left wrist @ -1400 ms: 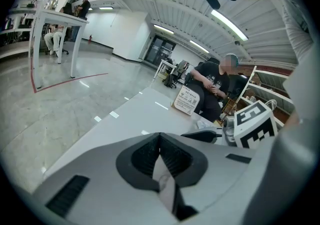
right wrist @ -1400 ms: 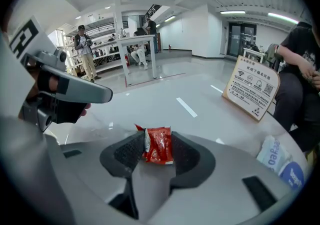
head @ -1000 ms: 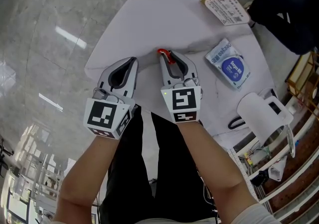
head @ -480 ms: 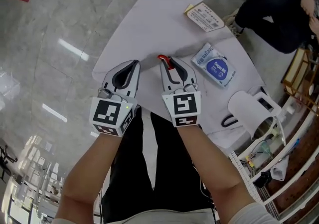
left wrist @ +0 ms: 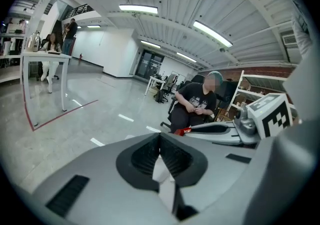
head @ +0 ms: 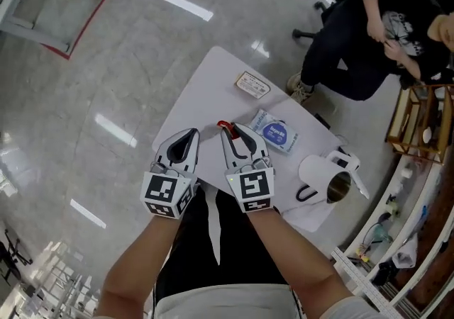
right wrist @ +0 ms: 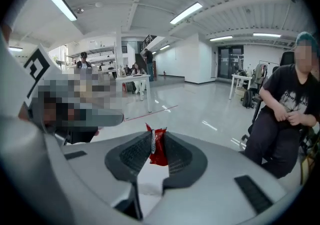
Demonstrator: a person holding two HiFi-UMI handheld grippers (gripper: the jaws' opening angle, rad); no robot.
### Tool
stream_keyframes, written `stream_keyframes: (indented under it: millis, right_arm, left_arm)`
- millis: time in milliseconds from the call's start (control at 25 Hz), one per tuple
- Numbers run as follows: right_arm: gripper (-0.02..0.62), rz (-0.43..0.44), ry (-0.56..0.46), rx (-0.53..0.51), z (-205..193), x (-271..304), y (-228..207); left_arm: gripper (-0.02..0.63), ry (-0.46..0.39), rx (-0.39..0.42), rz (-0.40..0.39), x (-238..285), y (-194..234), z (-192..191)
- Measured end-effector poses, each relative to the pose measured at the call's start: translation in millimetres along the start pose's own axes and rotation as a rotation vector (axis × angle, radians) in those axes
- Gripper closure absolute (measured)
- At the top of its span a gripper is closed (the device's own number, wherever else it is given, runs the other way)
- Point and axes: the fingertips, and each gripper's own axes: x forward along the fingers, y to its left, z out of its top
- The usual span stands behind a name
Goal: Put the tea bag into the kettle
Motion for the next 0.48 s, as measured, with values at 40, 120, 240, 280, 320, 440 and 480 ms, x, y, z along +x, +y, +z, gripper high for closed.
stream_keyframes:
  millis: [40, 120, 240, 280, 320, 440, 480]
  right_arm:
    - [0.511, -0.005, -0.014, 0.002, 14.0, -10.9, -1.6]
    - [0.511, -0.014, -0.03, 0.016, 38.5, -39.3, -3.2]
    - [0.511, -0.027, -0.064, 0.038, 78.0, -84.1, -4.0]
    - [0.511, -0.031, -0.082, 0.039, 92.5, -95.1, -5.5]
    - [0.511, -0.035, -0.1, 0.038, 105.8, -105.3, -8.0]
    - [0.511, -0.047, -0.143, 0.016, 137.8, -143.1, -18.0]
    - [0.511, -0.053, -0.158, 0.01, 147.5, -157.8, -21.4]
  left_arm:
    - [0.598, -0.009, 0.006, -0.002, -6.5, -8.4, 14.8]
    - [0.598, -0.024, 0.013, -0.004, -24.7, -29.6, 43.8]
    - [0.598, -0.056, 0.026, -0.015, -52.1, -61.8, 88.8]
    - [0.598, -0.071, 0.034, -0.022, -57.4, -70.7, 104.9]
    - [0.598, -0.087, 0.042, -0.03, -60.8, -79.9, 120.4]
    - [0.598, -0.125, 0.057, -0.054, -71.3, -118.2, 156.8]
    - [0.598, -0.136, 0.061, -0.065, -76.2, -133.5, 166.2]
